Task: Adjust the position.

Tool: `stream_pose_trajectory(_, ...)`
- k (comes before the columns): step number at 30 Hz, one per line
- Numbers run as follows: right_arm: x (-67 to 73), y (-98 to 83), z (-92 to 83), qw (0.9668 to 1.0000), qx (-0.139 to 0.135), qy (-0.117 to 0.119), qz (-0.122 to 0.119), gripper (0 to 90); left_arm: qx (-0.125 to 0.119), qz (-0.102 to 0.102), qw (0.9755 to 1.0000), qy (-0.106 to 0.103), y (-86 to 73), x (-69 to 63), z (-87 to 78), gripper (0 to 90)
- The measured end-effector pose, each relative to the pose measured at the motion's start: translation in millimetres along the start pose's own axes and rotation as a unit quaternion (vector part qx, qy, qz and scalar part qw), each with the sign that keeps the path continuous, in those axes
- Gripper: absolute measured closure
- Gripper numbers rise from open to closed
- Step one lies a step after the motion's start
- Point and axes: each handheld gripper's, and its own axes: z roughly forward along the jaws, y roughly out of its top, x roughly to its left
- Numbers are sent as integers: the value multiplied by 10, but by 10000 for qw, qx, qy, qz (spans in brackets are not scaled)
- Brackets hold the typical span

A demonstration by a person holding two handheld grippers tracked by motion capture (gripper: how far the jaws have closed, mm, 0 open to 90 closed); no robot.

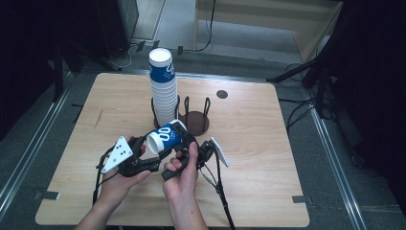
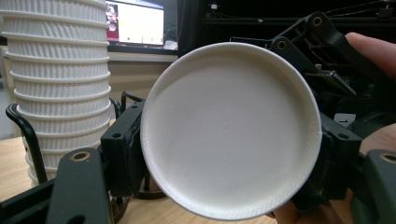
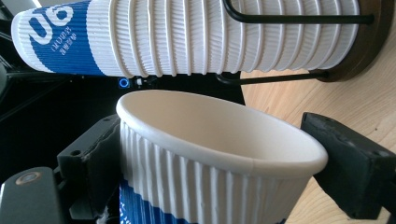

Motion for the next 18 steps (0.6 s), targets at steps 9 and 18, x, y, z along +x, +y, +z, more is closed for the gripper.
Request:
stream_pose_trajectory(9,1,-1,-8,10000,-29,55,-2,135,-5,-11,10000,10,15,-4,1,263)
stream_pose_trajectory(18,21,22,-25,9997,-177,160,-109,145,31,-28,9999,147,39,-15,-42,180)
